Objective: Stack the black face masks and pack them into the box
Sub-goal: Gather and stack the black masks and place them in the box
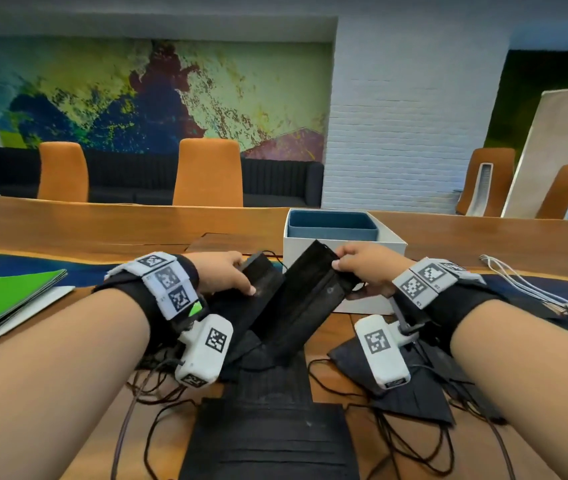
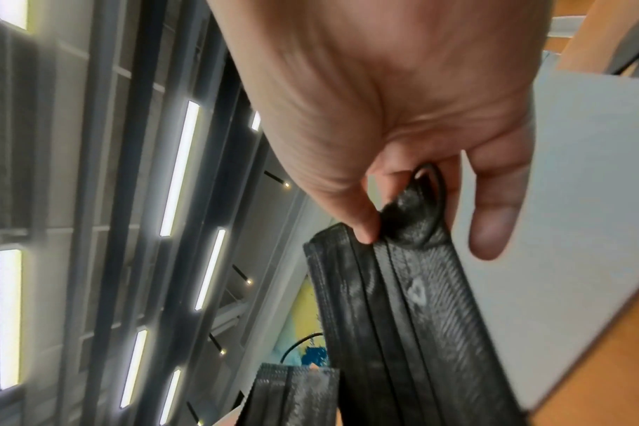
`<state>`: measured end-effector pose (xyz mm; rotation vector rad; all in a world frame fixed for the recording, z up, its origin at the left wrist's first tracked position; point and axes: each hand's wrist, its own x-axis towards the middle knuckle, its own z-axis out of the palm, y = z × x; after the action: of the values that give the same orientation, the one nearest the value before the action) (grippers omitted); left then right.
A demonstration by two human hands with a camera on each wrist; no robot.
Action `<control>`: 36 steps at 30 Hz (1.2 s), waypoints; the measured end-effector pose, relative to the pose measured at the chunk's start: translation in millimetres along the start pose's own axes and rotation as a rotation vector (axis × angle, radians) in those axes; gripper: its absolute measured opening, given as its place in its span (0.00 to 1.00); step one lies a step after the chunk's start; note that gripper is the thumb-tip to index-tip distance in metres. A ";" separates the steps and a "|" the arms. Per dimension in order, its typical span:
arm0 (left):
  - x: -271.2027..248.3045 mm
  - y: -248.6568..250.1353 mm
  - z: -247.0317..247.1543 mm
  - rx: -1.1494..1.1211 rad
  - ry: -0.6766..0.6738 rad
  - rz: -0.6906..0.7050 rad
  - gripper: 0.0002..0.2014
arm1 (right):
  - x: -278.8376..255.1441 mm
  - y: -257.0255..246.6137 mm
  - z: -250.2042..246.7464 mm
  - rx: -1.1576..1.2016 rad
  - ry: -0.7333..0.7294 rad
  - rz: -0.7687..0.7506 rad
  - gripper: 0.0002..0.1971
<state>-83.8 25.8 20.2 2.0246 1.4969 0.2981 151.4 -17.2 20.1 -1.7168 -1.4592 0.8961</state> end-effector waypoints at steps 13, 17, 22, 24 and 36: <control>-33.0 51.6 27.5 -0.576 -0.062 0.399 0.15 | -47.7 -35.9 -41.7 -0.138 0.122 -0.272 0.07; -26.8 52.7 46.7 -0.556 -0.067 0.387 0.13 | -48.8 -22.3 -36.8 -0.364 0.149 -0.265 0.02; -19.2 51.1 54.9 -0.642 -0.032 0.356 0.13 | -49.5 -11.5 -36.9 -0.312 0.004 -0.238 0.06; -17.3 52.5 55.5 -0.702 -0.025 0.372 0.10 | -48.3 -12.0 -33.7 -0.196 -0.026 -0.235 0.07; -8.3 44.4 54.2 -1.048 0.098 0.411 0.09 | -42.3 15.1 -20.8 0.141 -0.111 -0.166 0.09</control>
<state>-24.0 -8.0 4.2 1.4015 0.6671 1.0928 171.5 -62.5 20.6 -1.4413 -1.5461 0.9922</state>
